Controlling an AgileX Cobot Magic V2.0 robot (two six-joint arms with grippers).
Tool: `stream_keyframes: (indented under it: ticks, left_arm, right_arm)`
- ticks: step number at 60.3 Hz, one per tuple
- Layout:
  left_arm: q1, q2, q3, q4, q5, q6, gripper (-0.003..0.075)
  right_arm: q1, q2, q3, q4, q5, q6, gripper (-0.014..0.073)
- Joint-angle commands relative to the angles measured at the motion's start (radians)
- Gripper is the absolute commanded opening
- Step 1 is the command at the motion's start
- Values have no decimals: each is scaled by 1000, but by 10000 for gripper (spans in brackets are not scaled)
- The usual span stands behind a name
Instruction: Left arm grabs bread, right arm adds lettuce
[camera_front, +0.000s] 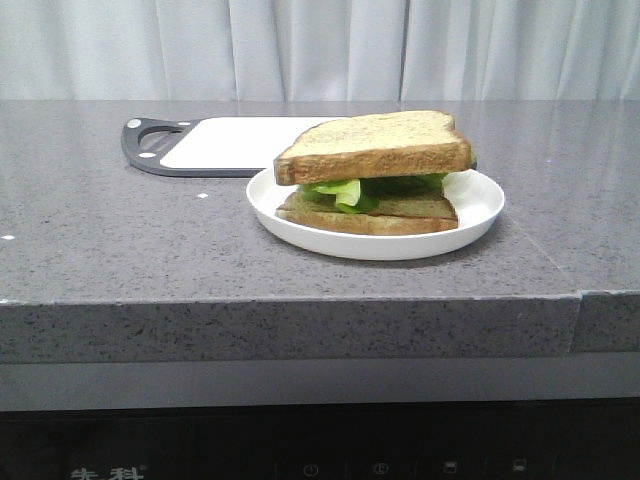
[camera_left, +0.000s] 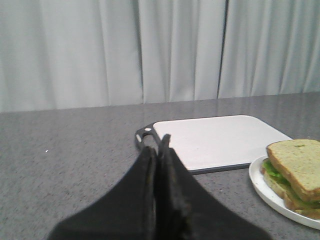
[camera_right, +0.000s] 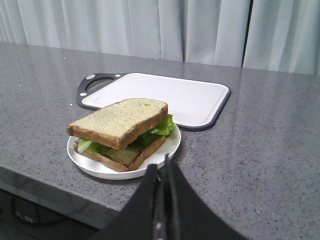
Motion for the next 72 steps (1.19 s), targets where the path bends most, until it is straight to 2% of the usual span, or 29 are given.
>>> stream_keyframes:
  ticks: [1,9,22,29,42,45,72]
  left_arm:
    - [-1,2,-26,237,-60,-289,-20]
    - [8,-20,-3,292,-82,-280,-21]
    - [71,-152,138,314,-146,-289,-21]
    - [73,-176,220,314,-167,-293,-20]
    - [73,-178,392,320,-314,-372,-21]
    - [73,-178,391,315,-274,-374,-20]
    - [73,-178,392,315,-277,-374,-20]
  right_arm:
    - [-5,12,-27,5,-82,-5,-61]
    - [-5,12,-27,5,-82,-5,-61]
    - [-5,12,-27,5,-82,-5,-61]
    - [-5,12,-27,5,-80,-5,-61]
    - [-5,12,-27,5,-80,-5,-61]
    - [-5,12,-27,5,-80,-5,-61]
    - [-5,12,-27,5,-80,-5,-61]
